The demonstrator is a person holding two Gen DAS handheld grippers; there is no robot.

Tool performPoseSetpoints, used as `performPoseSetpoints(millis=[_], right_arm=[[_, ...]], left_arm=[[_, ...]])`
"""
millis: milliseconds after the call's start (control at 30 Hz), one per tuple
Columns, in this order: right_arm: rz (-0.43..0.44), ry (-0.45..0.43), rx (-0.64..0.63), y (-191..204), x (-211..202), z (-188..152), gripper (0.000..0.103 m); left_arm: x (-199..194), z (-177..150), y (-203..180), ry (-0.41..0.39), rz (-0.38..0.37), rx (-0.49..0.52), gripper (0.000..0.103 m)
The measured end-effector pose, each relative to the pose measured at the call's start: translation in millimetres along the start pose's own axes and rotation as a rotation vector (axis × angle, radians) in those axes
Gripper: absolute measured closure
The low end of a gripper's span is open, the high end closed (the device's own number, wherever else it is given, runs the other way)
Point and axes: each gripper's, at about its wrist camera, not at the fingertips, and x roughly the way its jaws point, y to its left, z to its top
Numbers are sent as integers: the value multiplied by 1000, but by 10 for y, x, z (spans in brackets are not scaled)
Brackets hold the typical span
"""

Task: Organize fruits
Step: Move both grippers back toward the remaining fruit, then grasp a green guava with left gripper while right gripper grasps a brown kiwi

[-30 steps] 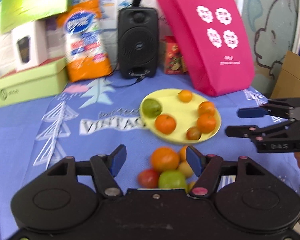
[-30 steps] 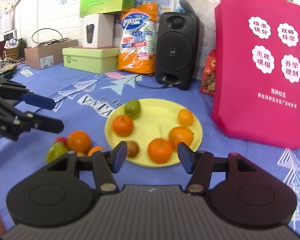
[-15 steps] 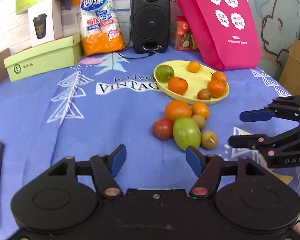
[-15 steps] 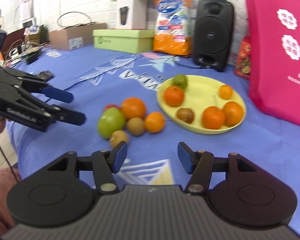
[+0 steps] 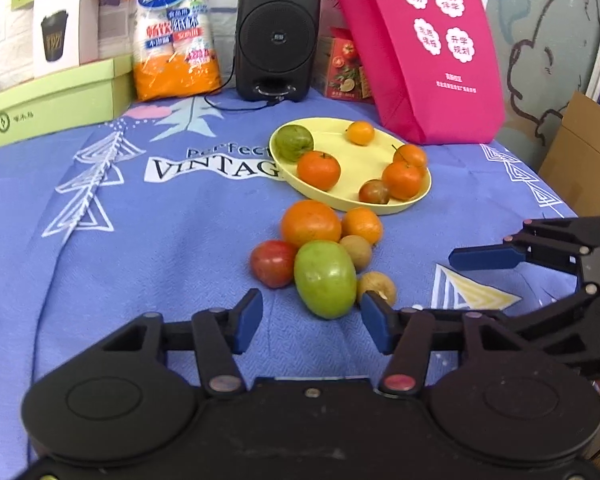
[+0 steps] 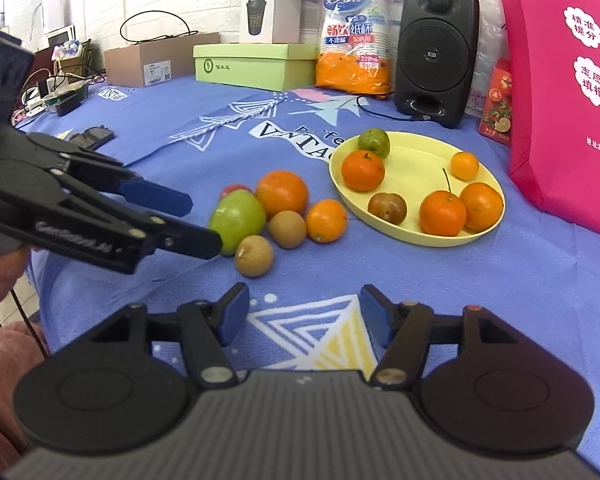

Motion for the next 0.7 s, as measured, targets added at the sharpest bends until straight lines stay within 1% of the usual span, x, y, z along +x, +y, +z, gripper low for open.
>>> performPoseSetpoints(millis=[67,333,400,467,500,533,633,700], right_arm=[[10,6,-8,7,38,-4,42],[41,3,-14,7,107,-9,41],[45,2,-14,9,119,-7,40],[49,1,-20,25,147,8,40],[52,0,-22,35,164,16,40],[56,-1,-26,47,184,29,39],[70,-5,-36,90,255,70,39],[75,-5,-38,112,301,99,40]], left_arm=[[44,8,-24,4,-12,0,48],[197,87,-51,3,-20,3,48],[237,101,-33,8,-28,-7,52],[267,105,-3,20,-42,-17,63],[272,106,19,21,-42,-22,66],[271,105,41,21,-46,-24,67],[238,86,143,15,-82,-64,67],[213,70,192,18,-85,-79,67]])
